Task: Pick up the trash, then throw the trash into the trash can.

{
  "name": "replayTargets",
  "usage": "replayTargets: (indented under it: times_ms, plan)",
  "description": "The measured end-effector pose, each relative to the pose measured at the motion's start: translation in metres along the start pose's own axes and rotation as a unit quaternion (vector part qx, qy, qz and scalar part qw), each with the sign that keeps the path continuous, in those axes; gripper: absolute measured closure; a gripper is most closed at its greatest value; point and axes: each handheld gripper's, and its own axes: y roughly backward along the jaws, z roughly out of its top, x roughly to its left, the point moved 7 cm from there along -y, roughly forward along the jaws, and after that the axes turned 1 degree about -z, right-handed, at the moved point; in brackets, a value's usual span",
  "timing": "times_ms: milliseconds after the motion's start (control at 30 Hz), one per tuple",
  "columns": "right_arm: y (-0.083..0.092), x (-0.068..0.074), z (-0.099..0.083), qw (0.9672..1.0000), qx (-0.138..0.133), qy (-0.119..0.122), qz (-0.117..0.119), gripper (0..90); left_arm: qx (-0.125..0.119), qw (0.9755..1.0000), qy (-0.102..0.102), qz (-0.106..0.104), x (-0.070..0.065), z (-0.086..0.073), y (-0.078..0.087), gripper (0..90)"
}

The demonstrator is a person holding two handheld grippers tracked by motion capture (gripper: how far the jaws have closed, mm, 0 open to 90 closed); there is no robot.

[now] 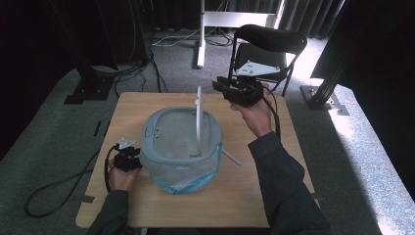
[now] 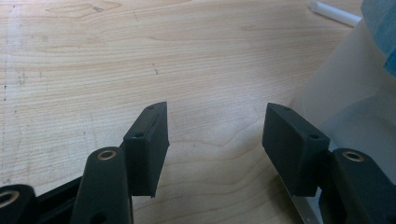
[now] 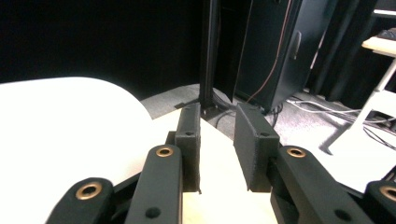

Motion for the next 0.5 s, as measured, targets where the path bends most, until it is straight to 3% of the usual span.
replayTargets:
  times_ms: [367, 500]
  plan:
    - [0.003, -0.011, -0.02, 0.9997, 0.015, -0.003, -0.017, 69.7, -0.001, 1.0, 0.0, 0.0, 0.0, 0.0, 0.0, 41.2]
    - [0.004, -0.019, -0.036, 0.9993, 0.026, -0.013, -0.024, 69.3, 0.0, 1.0, 0.0, 0.0, 0.0, 0.0, 0.0, 41.2]
